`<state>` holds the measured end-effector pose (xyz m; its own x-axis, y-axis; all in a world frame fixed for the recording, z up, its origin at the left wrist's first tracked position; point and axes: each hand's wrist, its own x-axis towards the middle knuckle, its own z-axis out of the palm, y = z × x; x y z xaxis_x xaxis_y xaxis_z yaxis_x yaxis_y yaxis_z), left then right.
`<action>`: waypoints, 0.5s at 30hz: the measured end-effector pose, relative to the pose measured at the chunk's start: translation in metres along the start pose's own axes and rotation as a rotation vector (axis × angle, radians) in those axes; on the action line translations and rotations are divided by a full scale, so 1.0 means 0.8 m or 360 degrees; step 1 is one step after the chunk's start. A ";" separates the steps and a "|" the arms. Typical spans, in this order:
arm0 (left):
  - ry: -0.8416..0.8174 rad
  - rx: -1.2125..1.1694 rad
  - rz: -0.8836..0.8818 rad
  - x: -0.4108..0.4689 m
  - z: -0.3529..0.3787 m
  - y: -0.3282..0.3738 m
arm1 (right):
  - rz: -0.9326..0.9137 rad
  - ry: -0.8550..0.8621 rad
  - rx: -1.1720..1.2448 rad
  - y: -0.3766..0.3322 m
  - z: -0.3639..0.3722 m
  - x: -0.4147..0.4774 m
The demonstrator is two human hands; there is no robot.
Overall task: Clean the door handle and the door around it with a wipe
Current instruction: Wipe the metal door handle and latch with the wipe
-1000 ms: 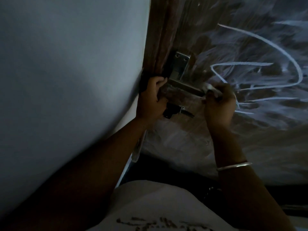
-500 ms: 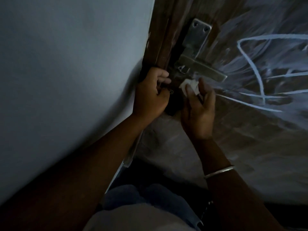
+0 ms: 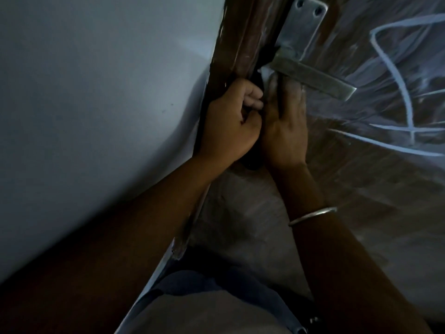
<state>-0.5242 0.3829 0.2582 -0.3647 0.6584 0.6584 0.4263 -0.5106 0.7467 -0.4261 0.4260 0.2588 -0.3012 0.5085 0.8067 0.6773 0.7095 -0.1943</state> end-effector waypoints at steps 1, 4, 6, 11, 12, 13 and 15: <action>0.0004 0.0018 0.0004 0.001 -0.001 0.000 | -0.0077 0.0013 -0.0183 0.000 0.004 0.001; 0.0035 0.0045 -0.0010 -0.001 -0.007 -0.004 | -0.0403 -0.0018 -0.0579 0.009 0.012 0.006; 0.0044 0.0020 -0.0037 -0.005 -0.009 -0.007 | -0.0533 -0.0016 -0.0684 0.017 0.005 0.005; 0.0069 -0.0014 -0.0058 -0.007 -0.011 -0.008 | -0.0371 0.0024 -0.0810 0.015 -0.006 0.007; 0.0065 -0.0019 -0.0063 -0.008 -0.011 -0.009 | -0.0343 0.0031 -0.0842 0.010 -0.003 0.009; 0.0060 -0.0025 -0.0065 -0.009 -0.011 -0.011 | -0.0338 -0.0004 -0.0851 0.004 -0.002 0.011; 0.0061 -0.0038 -0.0060 -0.012 -0.011 -0.014 | -0.0397 -0.0108 -0.0831 -0.002 0.001 0.014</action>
<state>-0.5327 0.3774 0.2448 -0.4121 0.6558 0.6325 0.3919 -0.4991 0.7728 -0.4309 0.4310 0.2674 -0.5247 0.3995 0.7517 0.8164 0.4862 0.3116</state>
